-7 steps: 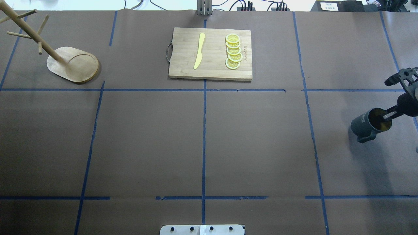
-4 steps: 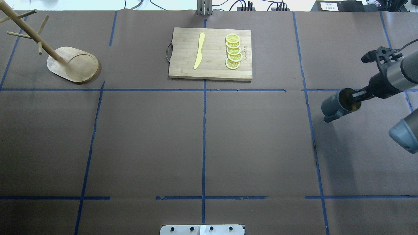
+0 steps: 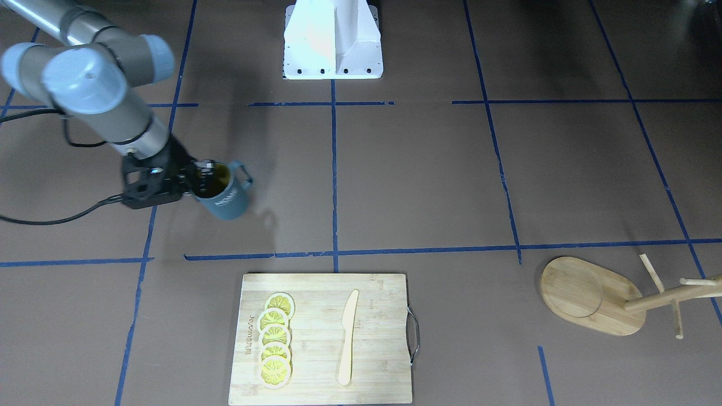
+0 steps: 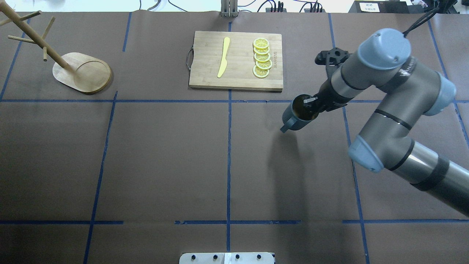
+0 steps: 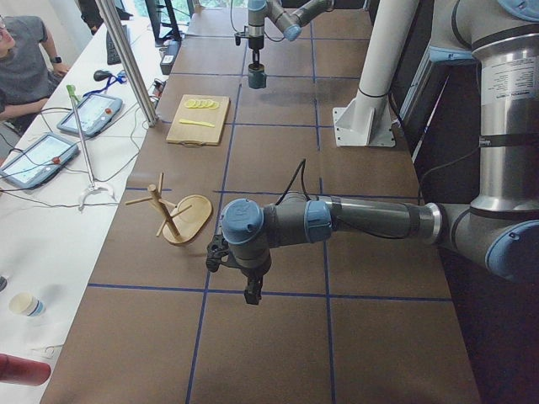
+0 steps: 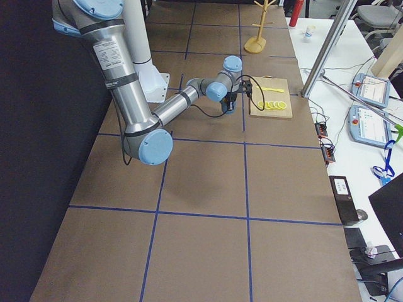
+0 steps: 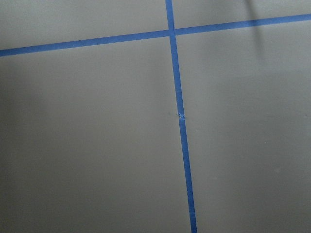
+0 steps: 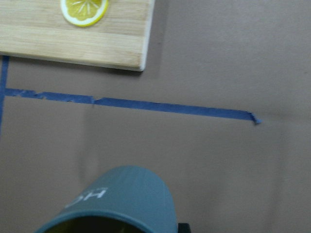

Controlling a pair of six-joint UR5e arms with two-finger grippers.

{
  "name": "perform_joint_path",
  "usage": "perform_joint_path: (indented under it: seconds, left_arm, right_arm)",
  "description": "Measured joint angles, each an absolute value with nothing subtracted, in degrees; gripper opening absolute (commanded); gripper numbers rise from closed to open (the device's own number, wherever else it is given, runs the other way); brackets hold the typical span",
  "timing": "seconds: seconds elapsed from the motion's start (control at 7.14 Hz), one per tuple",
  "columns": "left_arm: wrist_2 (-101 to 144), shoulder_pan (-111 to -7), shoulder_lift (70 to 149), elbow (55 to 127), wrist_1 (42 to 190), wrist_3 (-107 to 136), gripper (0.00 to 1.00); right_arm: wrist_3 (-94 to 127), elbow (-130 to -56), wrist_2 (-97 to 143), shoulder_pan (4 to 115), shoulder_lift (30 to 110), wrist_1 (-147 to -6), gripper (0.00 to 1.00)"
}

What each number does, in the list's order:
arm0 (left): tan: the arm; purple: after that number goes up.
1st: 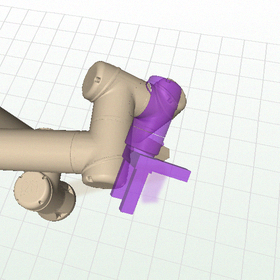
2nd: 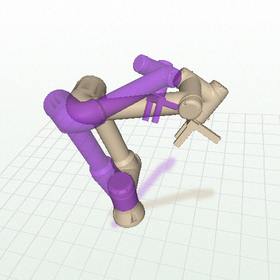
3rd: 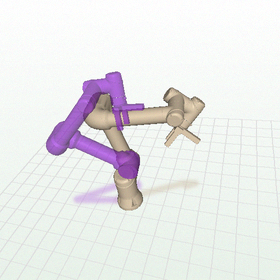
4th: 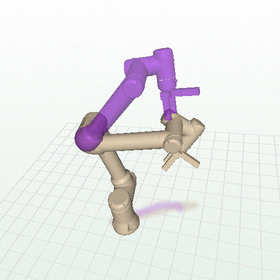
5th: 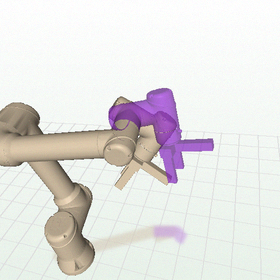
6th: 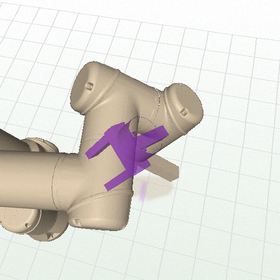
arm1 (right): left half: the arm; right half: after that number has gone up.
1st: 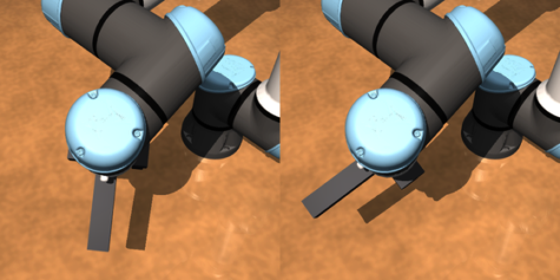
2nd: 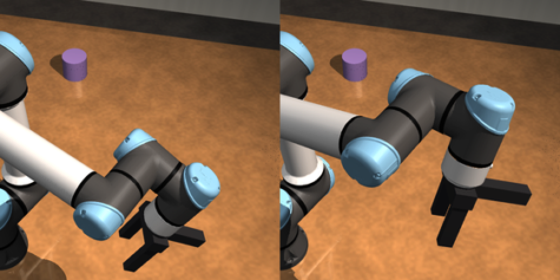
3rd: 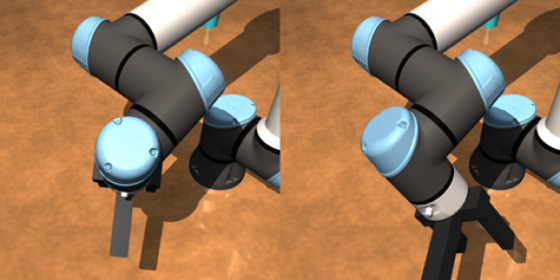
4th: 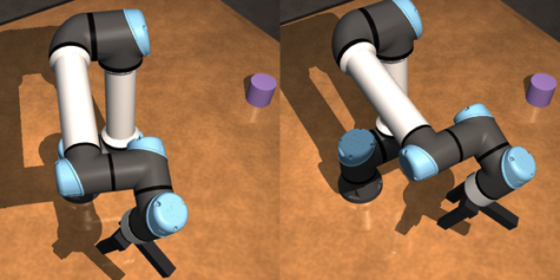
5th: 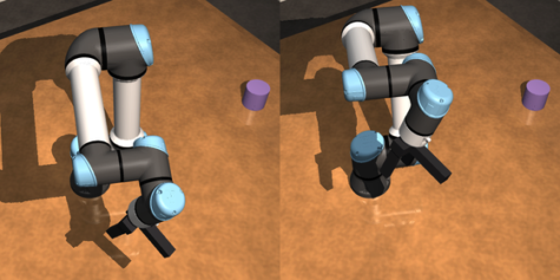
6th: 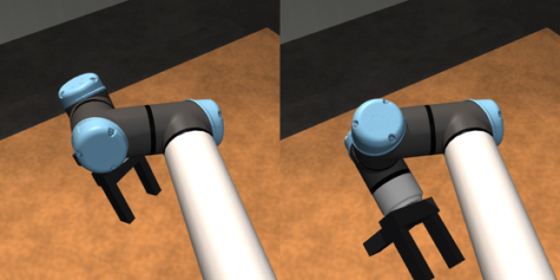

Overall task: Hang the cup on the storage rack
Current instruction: 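Carry the teal mug with the right gripper toward the table center and set it down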

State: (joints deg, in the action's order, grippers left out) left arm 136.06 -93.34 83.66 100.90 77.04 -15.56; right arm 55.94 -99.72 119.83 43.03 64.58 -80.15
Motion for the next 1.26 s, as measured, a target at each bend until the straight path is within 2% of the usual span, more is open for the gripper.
perform_joint_path:
  seconds: [0.42, 0.7, 0.84, 0.98, 1.26]
  left_arm:
    - [136.1, -93.3, 83.7, 101.0, 77.1, -15.6, 1.00]
    - [136.1, -93.3, 83.7, 101.0, 77.1, -15.6, 1.00]
    - [136.1, -93.3, 83.7, 101.0, 77.1, -15.6, 1.00]
    - [136.1, -93.3, 83.7, 101.0, 77.1, -15.6, 1.00]
    - [136.1, -93.3, 83.7, 101.0, 77.1, -15.6, 1.00]
  right_arm:
    - [69.0, -98.4, 112.1, 32.5, 54.3, -88.6, 0.03]
    - [74.2, -96.5, 110.2, 28.8, 50.5, -92.2, 0.09]
    - [75.0, -95.7, 109.4, 27.7, 50.0, -92.7, 0.34]
    - [75.4, -95.0, 108.9, 27.1, 49.8, -92.7, 0.99]
    - [76.7, -94.0, 108.4, 26.9, 49.2, -92.5, 1.00]
